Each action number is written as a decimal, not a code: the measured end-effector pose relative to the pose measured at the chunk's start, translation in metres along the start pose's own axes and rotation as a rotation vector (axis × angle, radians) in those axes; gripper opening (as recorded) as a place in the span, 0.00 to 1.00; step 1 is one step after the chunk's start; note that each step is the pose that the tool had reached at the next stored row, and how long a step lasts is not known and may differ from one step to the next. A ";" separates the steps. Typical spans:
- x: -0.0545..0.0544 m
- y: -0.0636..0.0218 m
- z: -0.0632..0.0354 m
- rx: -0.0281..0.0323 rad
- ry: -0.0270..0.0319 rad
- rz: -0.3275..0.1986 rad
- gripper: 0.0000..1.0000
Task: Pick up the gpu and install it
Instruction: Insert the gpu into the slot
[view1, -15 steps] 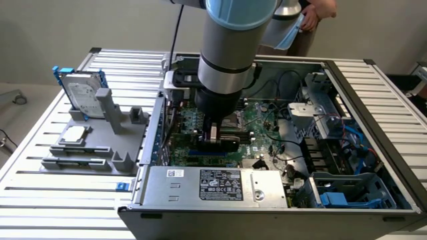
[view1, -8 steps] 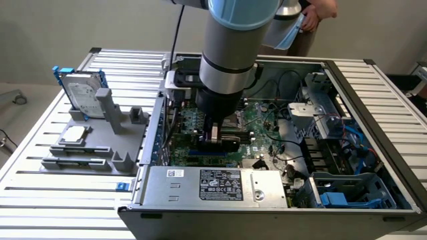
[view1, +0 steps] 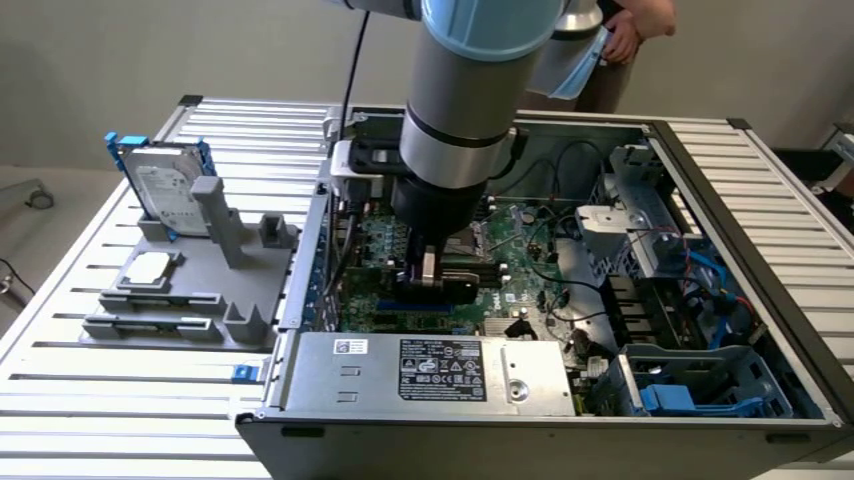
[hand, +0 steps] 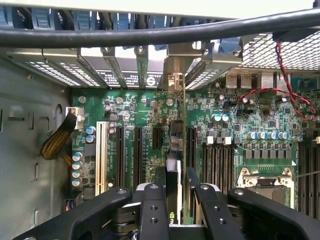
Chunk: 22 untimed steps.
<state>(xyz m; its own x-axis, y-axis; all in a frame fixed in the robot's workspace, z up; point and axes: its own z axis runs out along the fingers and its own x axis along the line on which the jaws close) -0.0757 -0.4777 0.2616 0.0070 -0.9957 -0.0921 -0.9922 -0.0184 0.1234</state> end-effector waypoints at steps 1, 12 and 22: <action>0.000 -0.0002 0.0000 -0.0019 0.0000 0.000 0.27; 0.001 -0.0024 0.0006 -0.0198 -0.0003 0.002 0.27; 0.002 -0.0061 0.0018 -0.0300 -0.0005 0.003 0.27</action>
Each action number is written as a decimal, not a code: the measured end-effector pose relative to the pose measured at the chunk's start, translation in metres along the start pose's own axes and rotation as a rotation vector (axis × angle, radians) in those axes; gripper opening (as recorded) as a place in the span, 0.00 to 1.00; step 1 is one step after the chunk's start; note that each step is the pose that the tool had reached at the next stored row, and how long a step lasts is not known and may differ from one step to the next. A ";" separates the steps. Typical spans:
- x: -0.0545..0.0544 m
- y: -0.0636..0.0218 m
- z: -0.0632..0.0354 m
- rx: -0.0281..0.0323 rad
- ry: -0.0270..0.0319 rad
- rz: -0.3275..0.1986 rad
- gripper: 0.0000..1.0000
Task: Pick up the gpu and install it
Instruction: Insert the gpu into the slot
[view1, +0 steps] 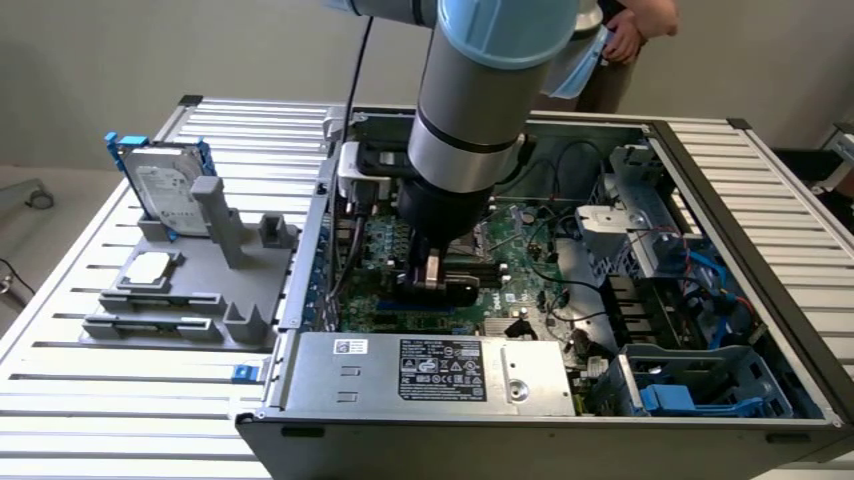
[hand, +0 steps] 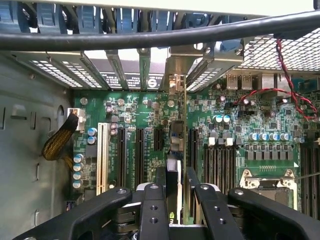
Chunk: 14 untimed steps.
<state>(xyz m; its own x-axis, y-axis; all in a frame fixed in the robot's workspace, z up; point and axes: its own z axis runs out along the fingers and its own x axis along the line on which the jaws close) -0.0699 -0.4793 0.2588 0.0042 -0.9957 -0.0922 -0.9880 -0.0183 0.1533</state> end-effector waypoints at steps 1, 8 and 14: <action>0.000 -0.0001 0.0004 -0.0013 0.0001 0.000 0.27; 0.000 -0.0008 0.0033 -0.0098 -0.0001 0.001 0.27; 0.001 -0.0016 0.0052 -0.0184 0.0001 0.002 0.27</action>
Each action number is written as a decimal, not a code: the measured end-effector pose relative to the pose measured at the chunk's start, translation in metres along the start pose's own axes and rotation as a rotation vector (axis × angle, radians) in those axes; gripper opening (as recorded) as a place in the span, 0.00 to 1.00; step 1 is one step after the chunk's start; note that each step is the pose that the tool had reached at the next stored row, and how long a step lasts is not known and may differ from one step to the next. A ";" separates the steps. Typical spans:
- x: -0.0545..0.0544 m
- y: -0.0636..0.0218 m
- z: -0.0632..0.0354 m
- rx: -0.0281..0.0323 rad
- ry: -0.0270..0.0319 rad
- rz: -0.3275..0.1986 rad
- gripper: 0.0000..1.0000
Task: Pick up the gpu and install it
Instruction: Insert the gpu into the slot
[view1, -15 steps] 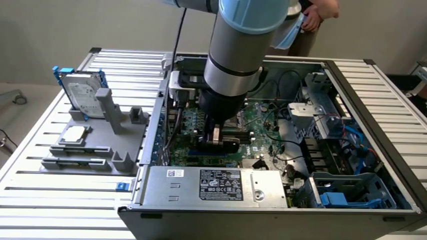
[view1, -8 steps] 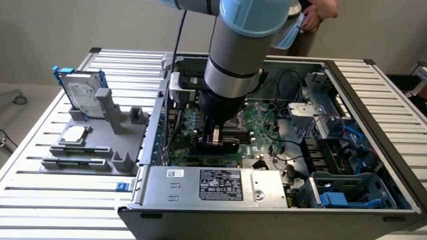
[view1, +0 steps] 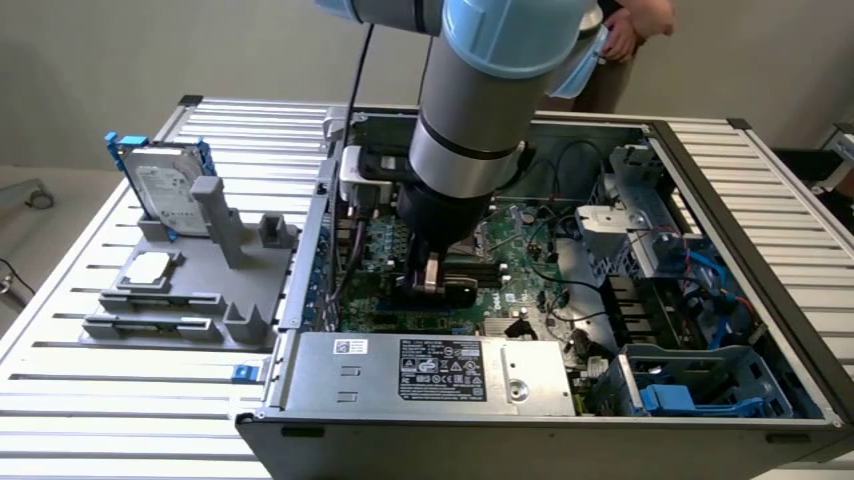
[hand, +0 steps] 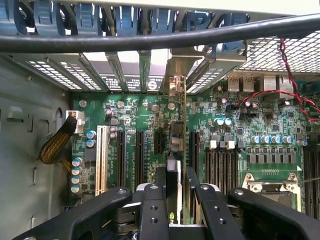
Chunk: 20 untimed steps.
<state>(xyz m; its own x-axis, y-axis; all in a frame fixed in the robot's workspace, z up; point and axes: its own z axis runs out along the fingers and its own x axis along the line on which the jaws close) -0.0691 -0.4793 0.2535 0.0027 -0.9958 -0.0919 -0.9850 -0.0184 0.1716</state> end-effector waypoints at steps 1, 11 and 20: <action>0.000 -0.0002 0.0003 -0.0015 -0.0003 0.000 0.27; 0.000 -0.0028 0.0012 -0.0095 -0.0002 0.001 0.27; 0.000 -0.0040 -0.0012 -0.0107 -0.0001 0.001 0.47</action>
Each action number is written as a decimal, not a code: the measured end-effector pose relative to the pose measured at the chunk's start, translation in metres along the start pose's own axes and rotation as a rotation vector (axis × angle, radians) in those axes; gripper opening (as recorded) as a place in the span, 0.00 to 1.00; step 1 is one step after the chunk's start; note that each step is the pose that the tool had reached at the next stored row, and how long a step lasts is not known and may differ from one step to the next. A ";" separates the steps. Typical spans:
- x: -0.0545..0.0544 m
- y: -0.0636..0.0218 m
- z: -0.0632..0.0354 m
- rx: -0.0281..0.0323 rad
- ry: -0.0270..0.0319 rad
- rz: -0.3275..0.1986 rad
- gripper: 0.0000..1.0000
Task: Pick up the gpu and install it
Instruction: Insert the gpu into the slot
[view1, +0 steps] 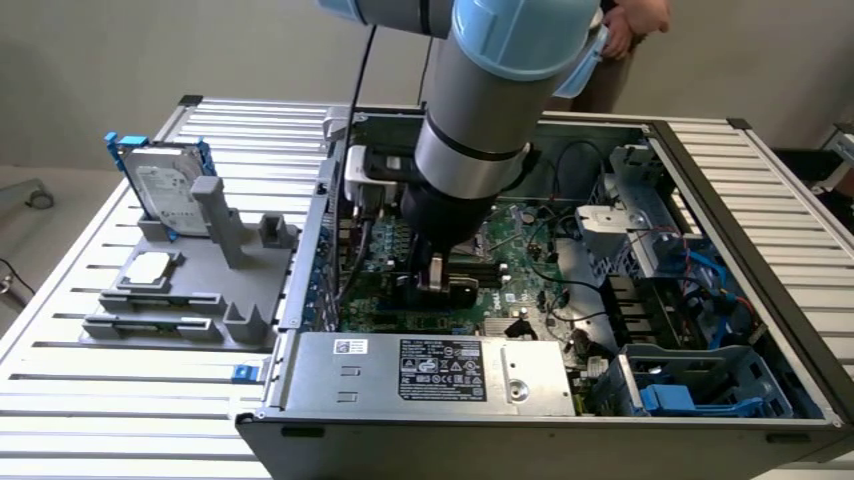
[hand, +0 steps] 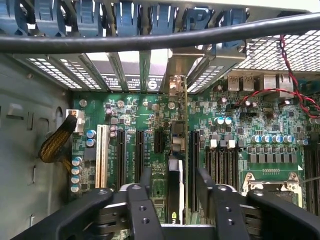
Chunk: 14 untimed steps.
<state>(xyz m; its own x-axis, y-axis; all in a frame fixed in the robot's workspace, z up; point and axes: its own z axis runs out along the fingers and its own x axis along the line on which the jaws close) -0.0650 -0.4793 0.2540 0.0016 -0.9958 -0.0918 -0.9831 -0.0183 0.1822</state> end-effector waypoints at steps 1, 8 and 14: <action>0.000 0.0002 -0.0013 -0.0001 0.0000 0.000 0.47; -0.002 0.0047 -0.0254 -0.0001 0.0000 0.000 0.53; -0.003 0.0065 -0.0349 -0.0001 -0.0001 0.000 0.53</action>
<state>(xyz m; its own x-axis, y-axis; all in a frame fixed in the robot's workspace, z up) -0.0650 -0.4793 0.2897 0.0017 -0.9958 -0.0919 -0.9831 -0.0185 0.1822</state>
